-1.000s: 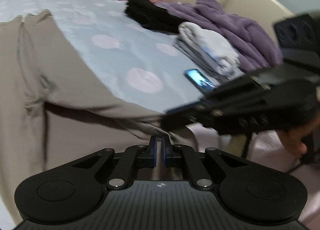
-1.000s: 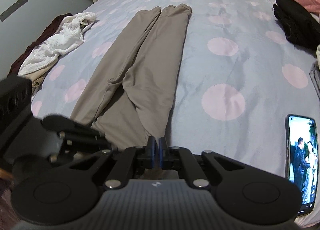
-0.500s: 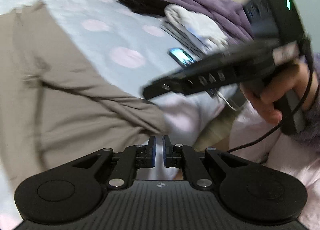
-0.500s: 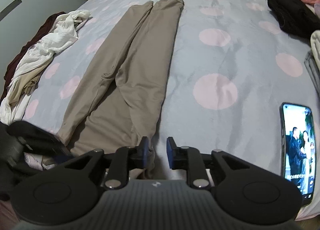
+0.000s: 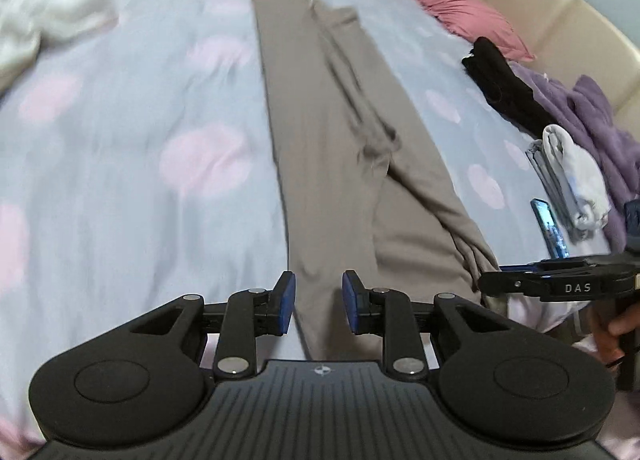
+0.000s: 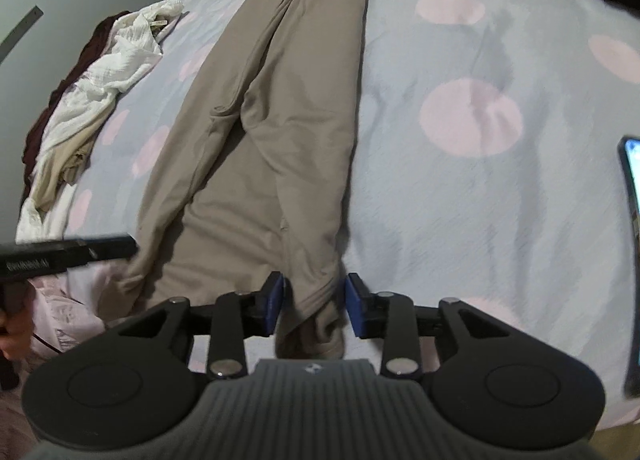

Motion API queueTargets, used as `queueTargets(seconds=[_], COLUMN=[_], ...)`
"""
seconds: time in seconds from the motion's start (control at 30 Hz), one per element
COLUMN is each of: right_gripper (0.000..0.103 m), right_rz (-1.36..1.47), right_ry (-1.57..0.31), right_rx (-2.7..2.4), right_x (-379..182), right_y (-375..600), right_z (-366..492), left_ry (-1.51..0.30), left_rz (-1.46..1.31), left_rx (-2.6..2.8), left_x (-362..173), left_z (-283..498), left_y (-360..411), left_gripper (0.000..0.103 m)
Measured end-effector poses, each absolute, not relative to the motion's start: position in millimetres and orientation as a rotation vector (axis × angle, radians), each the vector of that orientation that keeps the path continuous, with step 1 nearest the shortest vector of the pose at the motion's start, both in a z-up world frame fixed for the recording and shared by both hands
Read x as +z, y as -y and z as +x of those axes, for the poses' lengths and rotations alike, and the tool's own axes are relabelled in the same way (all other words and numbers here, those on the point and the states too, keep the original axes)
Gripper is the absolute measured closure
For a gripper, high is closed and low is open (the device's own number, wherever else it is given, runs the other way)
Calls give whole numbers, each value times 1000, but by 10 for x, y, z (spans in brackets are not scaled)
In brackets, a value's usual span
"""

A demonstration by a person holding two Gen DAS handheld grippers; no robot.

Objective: Fold clothes

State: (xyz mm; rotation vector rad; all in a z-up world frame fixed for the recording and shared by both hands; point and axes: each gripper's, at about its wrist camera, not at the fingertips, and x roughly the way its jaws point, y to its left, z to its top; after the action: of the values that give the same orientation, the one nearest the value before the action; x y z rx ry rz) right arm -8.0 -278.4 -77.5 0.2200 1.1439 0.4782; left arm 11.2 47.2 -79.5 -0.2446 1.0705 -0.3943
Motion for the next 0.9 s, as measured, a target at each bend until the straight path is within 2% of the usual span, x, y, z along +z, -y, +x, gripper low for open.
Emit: queueTargets(seconds=[0.03, 0.07, 0.17, 0.23, 0.3, 0.63, 0.9], right_gripper=[77, 91, 95, 96, 96, 97, 97], right_rz=[232, 245, 299, 362, 425, 495, 382], right_ry=[-1150, -1157, -1159, -1156, -1165, -1240, -1321], right_rx=[486, 489, 487, 500, 506, 518, 522], right_x=[-787, -798, -772, -714, -646, -364, -503], right_y=[2780, 2777, 2820, 2876, 2932, 3047, 2953], right_z=[-85, -86, -93, -98, -99, -258, -534], left_ry=[-1095, -1109, -1117, -1120, -1108, -1121, -1244], left_rz=[-280, -303, -320, -327, -354, -476, -419], left_rx=[-412, -419, -426, -453, -466, -470, -474], left_x=[-848, -900, -959, -912, -838, -353, -406], left_z=[118, 114, 135, 128, 108, 93, -138], left_y=[-478, -476, -465, -480, -540, -980, -966], left_gripper=[76, 76, 76, 92, 97, 99, 99])
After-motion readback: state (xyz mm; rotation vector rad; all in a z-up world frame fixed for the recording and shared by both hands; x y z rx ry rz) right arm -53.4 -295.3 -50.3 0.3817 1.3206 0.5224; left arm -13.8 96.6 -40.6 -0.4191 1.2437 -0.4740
